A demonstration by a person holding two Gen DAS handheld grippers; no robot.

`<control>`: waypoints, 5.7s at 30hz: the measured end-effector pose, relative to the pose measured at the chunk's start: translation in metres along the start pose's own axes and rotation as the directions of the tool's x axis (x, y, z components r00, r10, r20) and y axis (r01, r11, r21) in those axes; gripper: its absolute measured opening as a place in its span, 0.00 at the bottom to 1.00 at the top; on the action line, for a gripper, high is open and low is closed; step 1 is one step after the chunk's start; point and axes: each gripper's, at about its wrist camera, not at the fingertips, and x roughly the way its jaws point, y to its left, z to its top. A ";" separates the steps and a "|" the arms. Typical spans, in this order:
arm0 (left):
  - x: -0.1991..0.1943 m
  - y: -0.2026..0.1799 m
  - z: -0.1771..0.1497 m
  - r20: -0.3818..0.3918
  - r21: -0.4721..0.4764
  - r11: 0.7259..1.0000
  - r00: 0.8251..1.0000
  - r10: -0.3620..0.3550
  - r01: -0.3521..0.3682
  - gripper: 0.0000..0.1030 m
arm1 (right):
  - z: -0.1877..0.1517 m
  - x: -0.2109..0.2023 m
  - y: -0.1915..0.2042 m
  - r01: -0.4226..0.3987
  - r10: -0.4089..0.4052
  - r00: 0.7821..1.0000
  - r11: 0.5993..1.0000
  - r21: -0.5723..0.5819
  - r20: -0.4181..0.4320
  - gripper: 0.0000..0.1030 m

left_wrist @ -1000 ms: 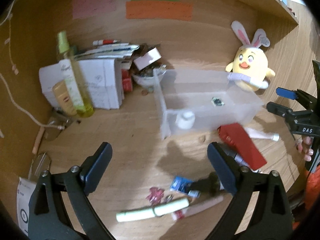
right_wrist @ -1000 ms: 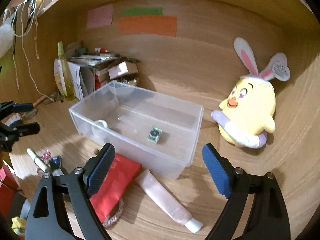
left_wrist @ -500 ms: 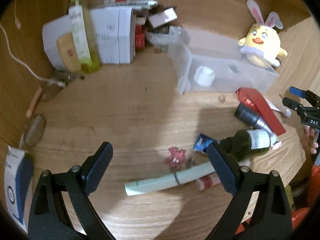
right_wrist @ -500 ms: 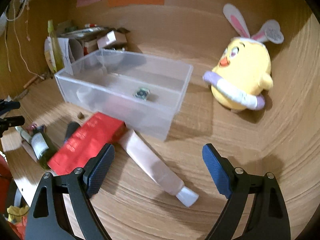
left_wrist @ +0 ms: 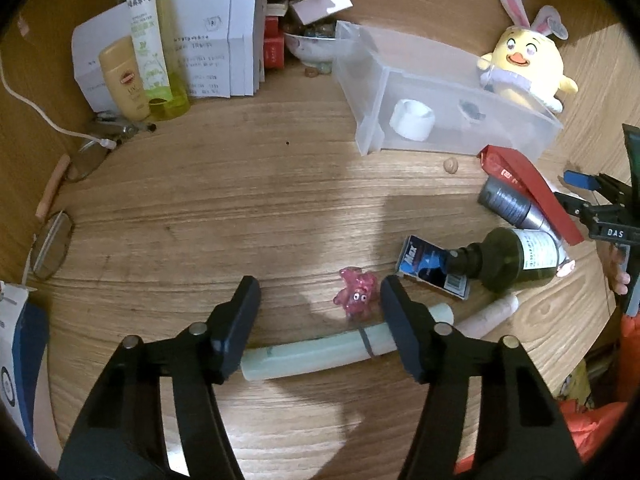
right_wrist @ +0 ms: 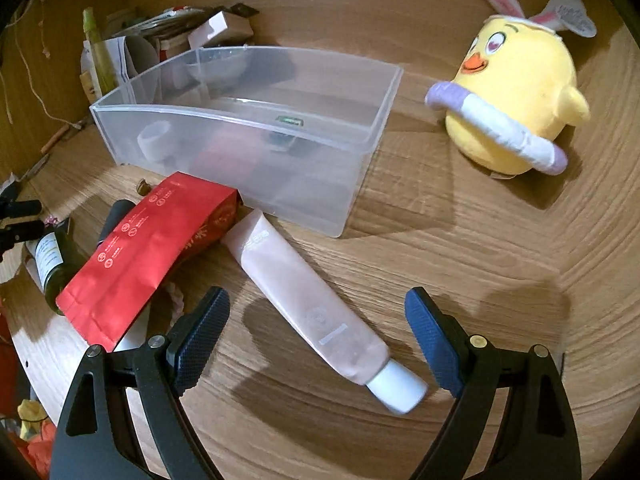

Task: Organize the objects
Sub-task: 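Grasp the pink keychain with the left tool while the right tool grasps the pink-white tube, then carry both items over the bin and open the left tool to drop the keychain, then lower the pink-white tube into the bin and open the right tool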

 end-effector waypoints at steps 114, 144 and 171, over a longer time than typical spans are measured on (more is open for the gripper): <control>0.001 -0.091 0.186 0.313 0.023 0.992 0.941 -0.127 0.126 0.07 | -0.010 -0.013 -0.002 -0.226 0.217 0.973 0.965 0.134 0.080 0.09; 0.049 -0.094 0.173 0.127 0.027 0.981 0.972 -0.195 0.193 0.20 | 0.117 -0.036 0.004 0.058 -0.058 0.960 0.998 0.010 0.273 0.06; 0.010 0.016 0.090 0.158 -0.018 0.999 0.986 -0.048 0.052 0.68 | 0.126 0.040 0.022 -0.022 0.022 0.999 1.000 -0.006 0.043 0.37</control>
